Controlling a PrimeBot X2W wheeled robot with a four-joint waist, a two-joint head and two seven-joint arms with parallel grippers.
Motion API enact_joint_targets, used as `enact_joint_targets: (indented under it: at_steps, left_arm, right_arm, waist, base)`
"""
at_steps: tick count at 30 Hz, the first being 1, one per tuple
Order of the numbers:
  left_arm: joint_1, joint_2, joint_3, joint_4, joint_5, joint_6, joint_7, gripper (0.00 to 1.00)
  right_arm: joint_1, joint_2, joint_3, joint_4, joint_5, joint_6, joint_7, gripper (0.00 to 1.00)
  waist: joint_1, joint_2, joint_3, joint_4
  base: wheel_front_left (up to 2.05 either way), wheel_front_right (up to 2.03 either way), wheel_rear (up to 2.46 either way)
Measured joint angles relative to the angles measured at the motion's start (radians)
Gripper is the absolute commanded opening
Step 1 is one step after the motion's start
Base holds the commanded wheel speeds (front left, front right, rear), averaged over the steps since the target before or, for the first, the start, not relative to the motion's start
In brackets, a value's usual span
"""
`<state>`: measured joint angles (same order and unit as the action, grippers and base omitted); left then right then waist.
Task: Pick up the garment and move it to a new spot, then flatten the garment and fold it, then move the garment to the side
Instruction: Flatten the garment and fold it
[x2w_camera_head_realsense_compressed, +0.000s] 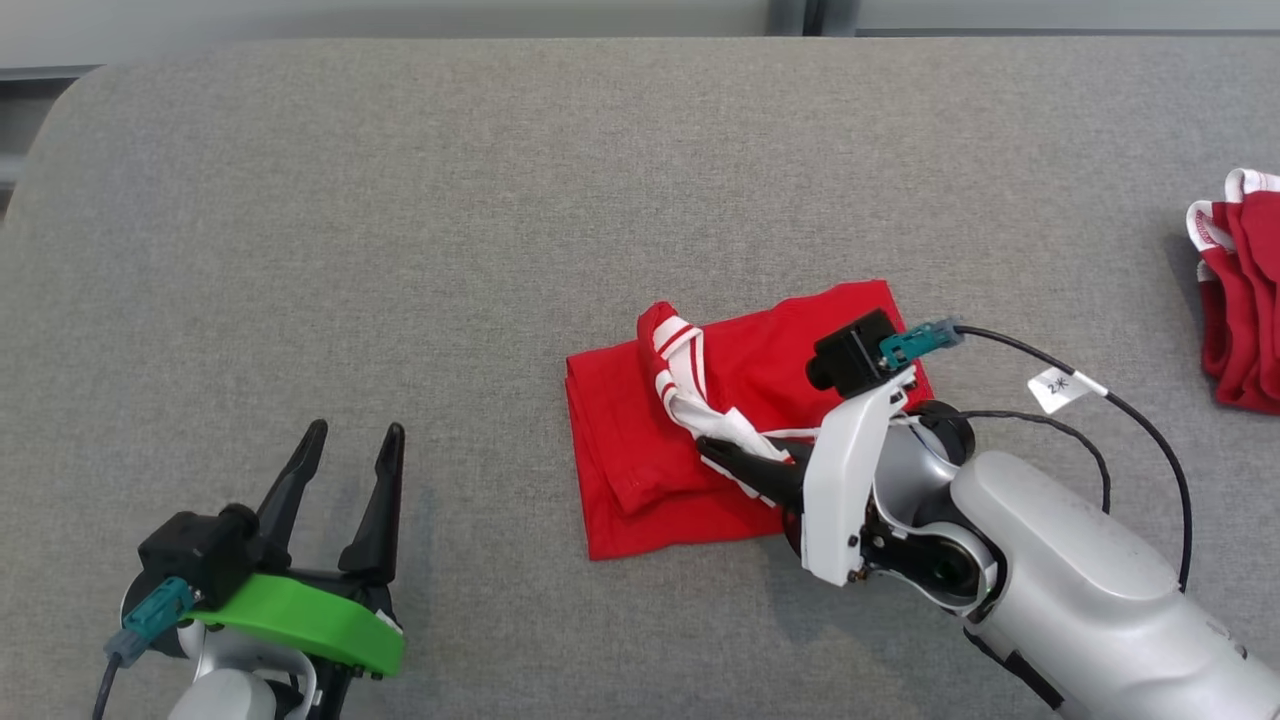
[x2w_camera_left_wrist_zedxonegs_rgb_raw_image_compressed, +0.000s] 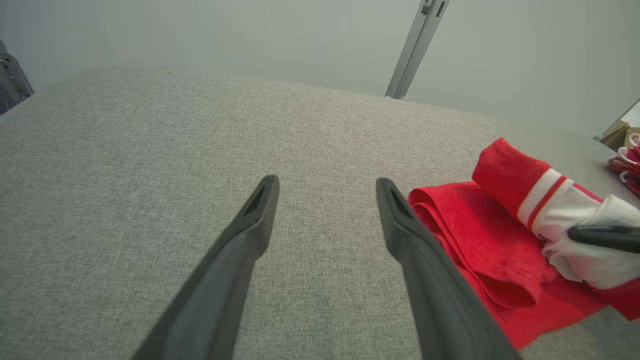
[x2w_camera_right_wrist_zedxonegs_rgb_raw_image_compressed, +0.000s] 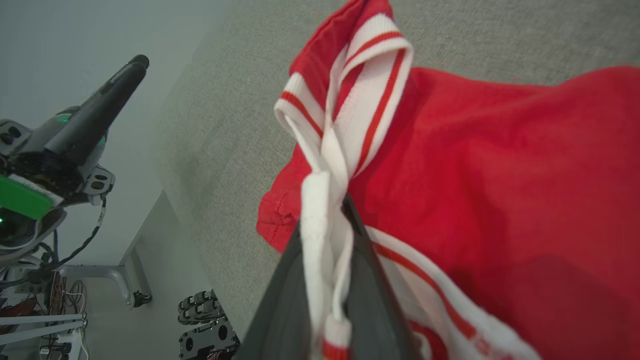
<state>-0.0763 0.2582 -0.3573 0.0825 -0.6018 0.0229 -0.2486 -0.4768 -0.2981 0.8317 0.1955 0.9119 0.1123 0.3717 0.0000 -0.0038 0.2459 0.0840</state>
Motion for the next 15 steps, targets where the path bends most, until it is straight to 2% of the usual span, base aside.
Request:
enact_joint_targets:
  at_steps: [7, 8, 11, 12, 13, 15]
  left_arm:
    - [-0.007, -0.002, 0.004, 0.009, 0.003, -0.001, 0.000, 1.00]
    - [-0.007, -0.002, 0.005, 0.009, 0.003, -0.001, 0.000, 1.00]
    - [-0.007, -0.002, 0.005, 0.010, 0.003, -0.001, 0.000, 1.00]
    - [-0.007, -0.002, 0.005, 0.012, 0.004, -0.001, 0.000, 1.00]
    - [-0.007, -0.002, 0.005, 0.012, 0.006, -0.001, 0.000, 1.00]
    - [-0.007, -0.002, 0.005, 0.015, 0.007, -0.002, 0.000, 1.00]
  right_arm:
    - [-0.006, 0.056, 0.023, 0.058, -0.023, -0.009, -0.009, 0.00]
    - [-0.006, 0.062, 0.024, 0.061, -0.023, -0.009, -0.010, 0.04]
    - [-0.008, 0.080, 0.025, 0.077, -0.023, -0.010, -0.013, 0.09]
    - [-0.009, 0.082, 0.025, 0.082, -0.025, -0.010, -0.019, 0.13]
    - [-0.009, 0.085, 0.026, 0.087, -0.025, -0.010, -0.020, 0.24]
    - [-0.014, 0.089, 0.026, 0.098, -0.037, -0.010, -0.030, 0.53]
  waist:
    - [0.0000, 0.0000, 0.001, 0.012]
    - [0.0000, 0.0000, 0.001, 0.012]
    - [0.0000, 0.0000, 0.000, 0.012]
    - [0.0000, 0.0000, -0.001, 0.012]
    - [0.0000, 0.0000, -0.001, 0.011]
    - [0.0000, 0.0000, -0.002, 0.010]
  base:
    - [0.00, 0.00, 0.00]
    - [0.00, 0.00, 0.00]
    - [0.00, 0.00, 0.00]
    - [0.00, 0.00, 0.00]
    - [0.00, 0.00, 0.00]
    - [0.00, 0.00, 0.00]
